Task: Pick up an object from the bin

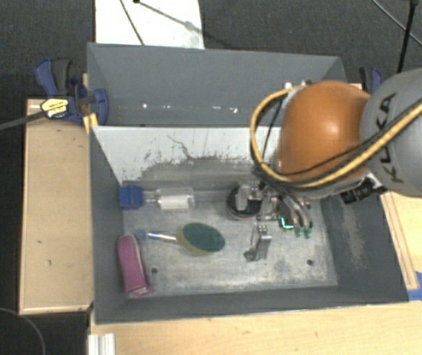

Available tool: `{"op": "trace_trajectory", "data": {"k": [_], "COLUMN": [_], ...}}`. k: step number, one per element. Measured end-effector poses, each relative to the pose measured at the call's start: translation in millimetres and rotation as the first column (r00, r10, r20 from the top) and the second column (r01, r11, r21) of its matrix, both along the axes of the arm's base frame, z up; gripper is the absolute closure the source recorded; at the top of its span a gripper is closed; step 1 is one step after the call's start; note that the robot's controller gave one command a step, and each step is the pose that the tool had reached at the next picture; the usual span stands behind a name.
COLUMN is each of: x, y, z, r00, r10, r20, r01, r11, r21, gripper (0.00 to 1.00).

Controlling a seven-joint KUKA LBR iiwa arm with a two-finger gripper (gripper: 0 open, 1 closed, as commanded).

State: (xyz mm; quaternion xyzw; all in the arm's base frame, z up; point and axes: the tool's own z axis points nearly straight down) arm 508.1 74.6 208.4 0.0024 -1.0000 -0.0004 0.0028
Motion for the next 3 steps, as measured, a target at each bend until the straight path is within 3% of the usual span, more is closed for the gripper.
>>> {"op": "trace_trajectory", "data": {"k": [1, 2, 3], "x": [24.1, 25.6, 41.2], "y": [55.1, 53.4, 55.4], "z": [-138.9, -134.5, -7.8], "r00": [0.992, 0.991, 0.989], "r10": [-0.128, -0.134, -0.147], "r20": [0.001, 0.007, 0.015], "r01": [0.128, 0.134, 0.147], "r11": [0.992, 0.991, 0.989], "r21": [0.000, 0.001, 0.004], "gripper": [0.00, 1.00, 1.00]}}
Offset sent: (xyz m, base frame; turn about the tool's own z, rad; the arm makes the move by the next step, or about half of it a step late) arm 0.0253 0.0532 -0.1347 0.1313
